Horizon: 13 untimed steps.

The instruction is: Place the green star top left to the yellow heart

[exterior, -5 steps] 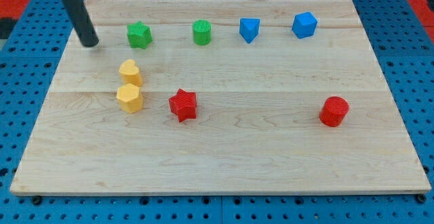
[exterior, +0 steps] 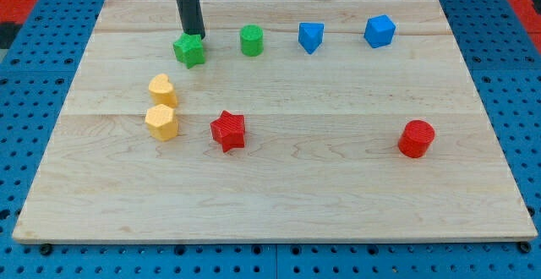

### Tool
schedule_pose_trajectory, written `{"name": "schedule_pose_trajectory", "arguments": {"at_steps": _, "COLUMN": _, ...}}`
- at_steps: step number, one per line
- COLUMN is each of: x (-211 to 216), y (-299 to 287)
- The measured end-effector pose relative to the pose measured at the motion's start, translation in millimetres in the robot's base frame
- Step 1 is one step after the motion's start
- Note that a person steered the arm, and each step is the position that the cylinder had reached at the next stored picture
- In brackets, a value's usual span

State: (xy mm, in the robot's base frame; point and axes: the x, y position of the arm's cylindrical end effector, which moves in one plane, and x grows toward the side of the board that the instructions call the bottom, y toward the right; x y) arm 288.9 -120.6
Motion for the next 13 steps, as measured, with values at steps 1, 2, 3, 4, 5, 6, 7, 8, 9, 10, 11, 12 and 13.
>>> {"name": "schedule_pose_trajectory", "arguments": {"at_steps": 1, "x": 0.0, "y": -33.3}}
{"name": "schedule_pose_trajectory", "arguments": {"at_steps": 2, "x": 9.3, "y": -49.4}}
{"name": "schedule_pose_trajectory", "arguments": {"at_steps": 3, "x": 24.6, "y": -43.3}}
{"name": "schedule_pose_trajectory", "arguments": {"at_steps": 4, "x": 37.3, "y": -32.7}}
{"name": "schedule_pose_trajectory", "arguments": {"at_steps": 5, "x": 39.3, "y": -10.6}}
{"name": "schedule_pose_trajectory", "arguments": {"at_steps": 6, "x": 41.3, "y": -7.3}}
{"name": "schedule_pose_trajectory", "arguments": {"at_steps": 7, "x": 54.0, "y": 1.7}}
{"name": "schedule_pose_trajectory", "arguments": {"at_steps": 8, "x": 55.4, "y": 27.8}}
{"name": "schedule_pose_trajectory", "arguments": {"at_steps": 9, "x": 54.9, "y": 41.2}}
{"name": "schedule_pose_trajectory", "arguments": {"at_steps": 10, "x": 53.1, "y": 41.2}}
{"name": "schedule_pose_trajectory", "arguments": {"at_steps": 11, "x": 53.1, "y": 41.2}}
{"name": "schedule_pose_trajectory", "arguments": {"at_steps": 12, "x": 51.8, "y": 41.2}}
{"name": "schedule_pose_trajectory", "arguments": {"at_steps": 13, "x": 51.8, "y": 41.2}}
